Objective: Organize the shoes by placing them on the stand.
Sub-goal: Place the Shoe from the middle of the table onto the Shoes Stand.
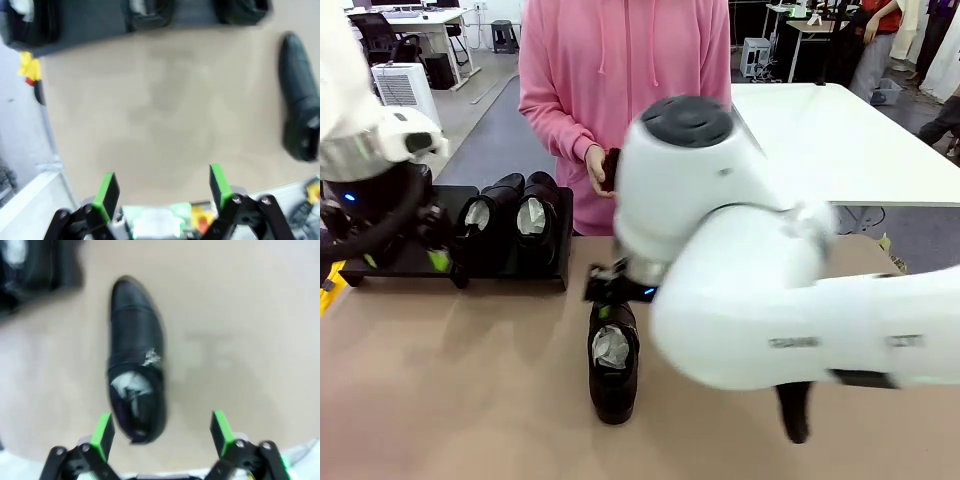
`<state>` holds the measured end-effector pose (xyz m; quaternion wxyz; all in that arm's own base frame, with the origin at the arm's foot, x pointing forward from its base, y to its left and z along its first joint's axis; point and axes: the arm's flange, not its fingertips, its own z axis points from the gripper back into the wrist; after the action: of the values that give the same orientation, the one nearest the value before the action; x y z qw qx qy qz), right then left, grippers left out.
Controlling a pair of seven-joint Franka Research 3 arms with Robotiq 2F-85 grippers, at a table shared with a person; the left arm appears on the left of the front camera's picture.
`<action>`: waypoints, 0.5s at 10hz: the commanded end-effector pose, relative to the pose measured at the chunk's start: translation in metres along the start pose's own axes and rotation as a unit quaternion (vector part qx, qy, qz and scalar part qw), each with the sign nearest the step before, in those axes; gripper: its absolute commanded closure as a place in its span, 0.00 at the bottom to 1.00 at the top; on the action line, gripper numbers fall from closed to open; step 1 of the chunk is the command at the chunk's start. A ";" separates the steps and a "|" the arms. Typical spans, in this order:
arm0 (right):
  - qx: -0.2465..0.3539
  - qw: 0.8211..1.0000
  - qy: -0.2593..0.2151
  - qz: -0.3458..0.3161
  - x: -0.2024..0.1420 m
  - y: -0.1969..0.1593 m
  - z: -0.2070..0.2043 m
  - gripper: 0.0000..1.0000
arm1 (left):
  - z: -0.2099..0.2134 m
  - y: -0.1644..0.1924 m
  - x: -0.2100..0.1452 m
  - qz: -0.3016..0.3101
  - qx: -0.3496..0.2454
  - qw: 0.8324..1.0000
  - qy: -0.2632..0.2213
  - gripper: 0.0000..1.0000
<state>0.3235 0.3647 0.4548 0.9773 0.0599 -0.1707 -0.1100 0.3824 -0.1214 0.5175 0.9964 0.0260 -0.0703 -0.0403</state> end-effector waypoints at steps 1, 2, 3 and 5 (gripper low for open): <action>-0.015 0.996 -0.024 -0.089 0.020 -0.062 0.011 0.00 | 0.010 -0.027 -0.029 0.003 -0.044 0.999 0.028 0.07; -0.054 0.976 -0.037 -0.208 0.032 -0.095 0.008 0.00 | 0.005 -0.044 -0.036 0.019 -0.049 0.998 0.019 0.07; -0.008 0.999 -0.015 -0.044 0.017 -0.034 0.010 0.00 | -0.004 -0.061 -0.033 0.006 -0.082 0.996 0.028 0.07; -0.008 0.999 -0.015 -0.044 0.017 -0.034 0.010 0.00 | -0.034 -0.092 -0.018 -0.030 -0.092 0.995 0.007 0.07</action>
<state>0.3222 0.3125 0.4628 0.9634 0.0449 -0.1919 -0.1817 0.3481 -0.2031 0.4966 0.9956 -0.0531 -0.0508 -0.0576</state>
